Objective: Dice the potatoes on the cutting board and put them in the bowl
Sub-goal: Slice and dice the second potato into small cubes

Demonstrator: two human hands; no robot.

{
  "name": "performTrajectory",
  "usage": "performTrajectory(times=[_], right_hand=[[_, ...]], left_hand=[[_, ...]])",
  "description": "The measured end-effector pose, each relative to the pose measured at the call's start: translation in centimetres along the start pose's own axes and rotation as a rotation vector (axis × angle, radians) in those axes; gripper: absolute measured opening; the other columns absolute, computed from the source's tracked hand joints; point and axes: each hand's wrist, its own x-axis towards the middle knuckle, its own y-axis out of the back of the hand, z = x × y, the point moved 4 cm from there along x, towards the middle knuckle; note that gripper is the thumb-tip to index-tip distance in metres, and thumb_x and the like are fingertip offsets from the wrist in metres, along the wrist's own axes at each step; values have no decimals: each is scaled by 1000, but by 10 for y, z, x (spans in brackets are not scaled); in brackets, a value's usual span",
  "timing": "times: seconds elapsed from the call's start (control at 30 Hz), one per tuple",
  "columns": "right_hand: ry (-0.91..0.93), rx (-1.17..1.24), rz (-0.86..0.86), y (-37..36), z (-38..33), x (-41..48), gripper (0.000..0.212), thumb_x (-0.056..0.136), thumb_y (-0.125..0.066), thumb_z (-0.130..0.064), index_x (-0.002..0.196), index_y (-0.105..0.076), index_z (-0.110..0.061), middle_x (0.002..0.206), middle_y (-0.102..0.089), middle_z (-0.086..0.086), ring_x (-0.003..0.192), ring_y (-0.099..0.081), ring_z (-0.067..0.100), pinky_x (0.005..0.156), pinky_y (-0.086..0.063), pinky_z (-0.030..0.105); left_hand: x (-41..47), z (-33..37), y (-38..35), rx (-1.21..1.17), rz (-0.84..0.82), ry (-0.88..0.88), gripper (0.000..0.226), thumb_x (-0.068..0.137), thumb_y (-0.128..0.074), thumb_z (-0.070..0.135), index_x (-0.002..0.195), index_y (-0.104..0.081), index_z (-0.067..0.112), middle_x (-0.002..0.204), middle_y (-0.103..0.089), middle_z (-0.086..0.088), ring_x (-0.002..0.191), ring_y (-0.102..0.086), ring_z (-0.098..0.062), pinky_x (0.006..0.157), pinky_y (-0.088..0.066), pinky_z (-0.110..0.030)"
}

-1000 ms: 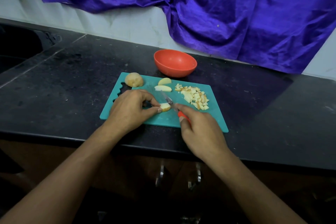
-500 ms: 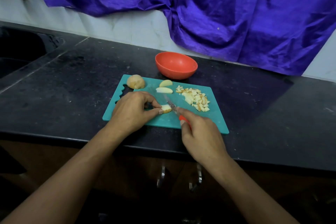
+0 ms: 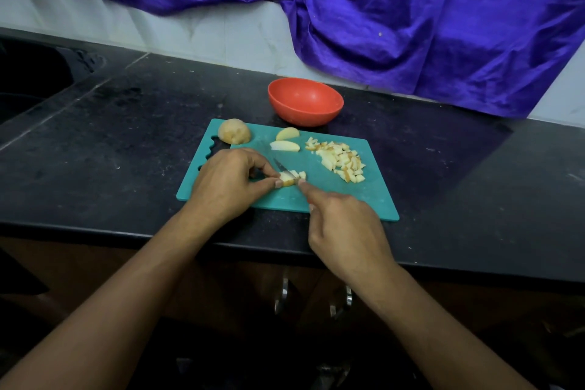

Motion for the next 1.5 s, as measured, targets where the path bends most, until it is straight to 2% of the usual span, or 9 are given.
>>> performTrajectory(times=[0.13, 0.37, 0.53, 0.67, 0.83, 1.13, 1.2, 1.37, 1.5], right_hand=[[-28, 166, 68, 2, 5, -6, 48, 105, -47, -27, 151, -45, -41, 78, -54, -15, 66, -51, 4, 59, -36, 22], [45, 41, 29, 0, 0, -5, 51, 105, -45, -26, 155, -41, -35, 95, -65, -9, 81, -58, 9, 72, -50, 32], [71, -63, -5, -1, -3, -1, 54, 103, -43, -25, 157, -39, -34, 102, -67, -6, 88, -62, 14, 74, -46, 33], [7, 110, 49, 0, 3, -4, 48, 105, -46, -27, 151, -47, -38, 86, -60, -14, 71, -53, 6, 62, -37, 23], [24, 169, 96, -2, 2, -10, 48, 105, -48, -26, 152, -47, -37, 75, -52, -17, 67, -53, 5, 60, -40, 23], [90, -30, -5, -3, -6, -3, 53, 103, -45, -25, 156, -41, -34, 98, -67, -7, 85, -61, 12, 73, -49, 33], [77, -14, -9, -1, -5, -2, 52, 104, -45, -26, 155, -42, -35, 98, -66, -8, 86, -60, 11, 73, -48, 31], [30, 180, 62, 0, 2, -9, 47, 105, -50, -27, 151, -48, -37, 82, -59, -16, 69, -53, 4, 59, -36, 18], [86, 110, 48, -2, 0, -8, 48, 105, -49, -27, 152, -46, -36, 94, -65, -11, 77, -56, 7, 64, -39, 22]], left_hand=[[0, 1, 0, 7, 0, 3, 14, 80, -80, 49, 88, -78, 37, 94, -70, 22, 91, -64, -2, 82, -58, -38], [-1, 1, 0, 18, 17, 2, 15, 80, -80, 50, 87, -78, 37, 93, -70, 21, 87, -63, -2, 77, -57, -39], [-2, 2, 1, 20, 21, 20, 13, 80, -82, 46, 86, -77, 35, 91, -69, 20, 86, -62, -1, 77, -58, -38], [-3, 3, 2, 19, 26, 37, 13, 80, -82, 46, 85, -76, 35, 89, -69, 20, 86, -63, -2, 78, -58, -38], [-4, 2, 3, 3, 16, 21, 11, 82, -82, 38, 93, -78, 34, 95, -72, 19, 94, -64, -2, 88, -58, -39], [-6, 1, 4, -33, 34, 9, 8, 82, -83, 35, 88, -78, 35, 93, -71, 20, 92, -65, -1, 88, -57, -37], [-7, 1, 5, -40, 34, 23, 7, 82, -83, 34, 87, -77, 34, 91, -71, 21, 91, -65, -1, 88, -58, -37], [-8, 2, 5, -37, 28, 44, 9, 84, -82, 29, 92, -78, 31, 94, -72, 18, 93, -65, -2, 91, -57, -36], [-7, 0, 5, -32, 29, 24, 9, 84, -82, 30, 92, -78, 32, 95, -72, 18, 93, -65, -1, 91, -57, -36]])
